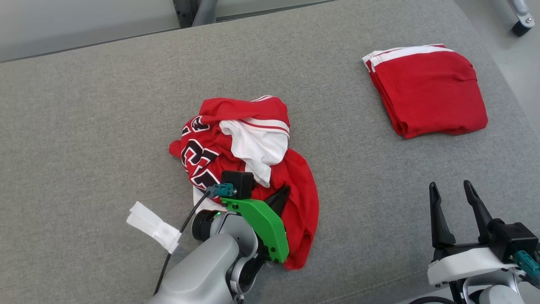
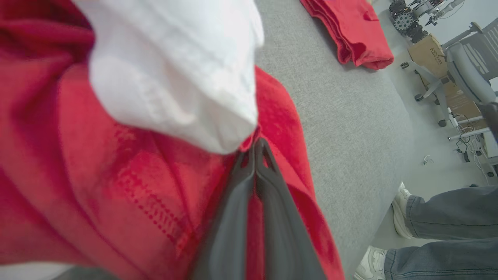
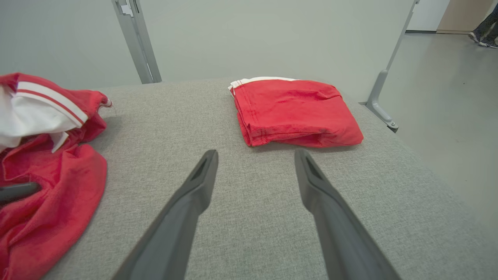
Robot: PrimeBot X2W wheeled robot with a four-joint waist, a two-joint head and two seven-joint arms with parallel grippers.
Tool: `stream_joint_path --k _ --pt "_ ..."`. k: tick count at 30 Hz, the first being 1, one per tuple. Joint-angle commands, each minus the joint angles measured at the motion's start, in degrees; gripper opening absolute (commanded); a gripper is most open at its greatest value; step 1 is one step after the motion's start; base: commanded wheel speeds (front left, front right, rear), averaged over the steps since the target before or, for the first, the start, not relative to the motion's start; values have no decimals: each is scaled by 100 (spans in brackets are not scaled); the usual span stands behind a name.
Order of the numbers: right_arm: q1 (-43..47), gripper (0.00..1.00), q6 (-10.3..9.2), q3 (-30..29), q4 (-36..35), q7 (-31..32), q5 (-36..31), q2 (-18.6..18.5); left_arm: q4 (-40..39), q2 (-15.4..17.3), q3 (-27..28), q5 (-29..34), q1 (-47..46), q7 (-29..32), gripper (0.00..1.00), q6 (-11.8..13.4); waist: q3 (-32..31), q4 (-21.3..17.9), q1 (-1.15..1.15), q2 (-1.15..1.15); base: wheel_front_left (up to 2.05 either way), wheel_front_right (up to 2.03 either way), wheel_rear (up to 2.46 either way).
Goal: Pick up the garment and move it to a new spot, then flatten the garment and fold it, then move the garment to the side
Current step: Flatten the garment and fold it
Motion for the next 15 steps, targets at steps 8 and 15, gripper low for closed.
stream_joint_path --k 8,15 --pt "257 100 -8 -140 50 -9 128 -14 -1757 1460 131 274 608 -263 0 174 -249 104 0 -1 0 0 0" --pt "330 100 -8 -133 137 -9 261 -15 -4230 3445 567 777 642 257 0 1054 -401 379 0 -1 0 0 0"
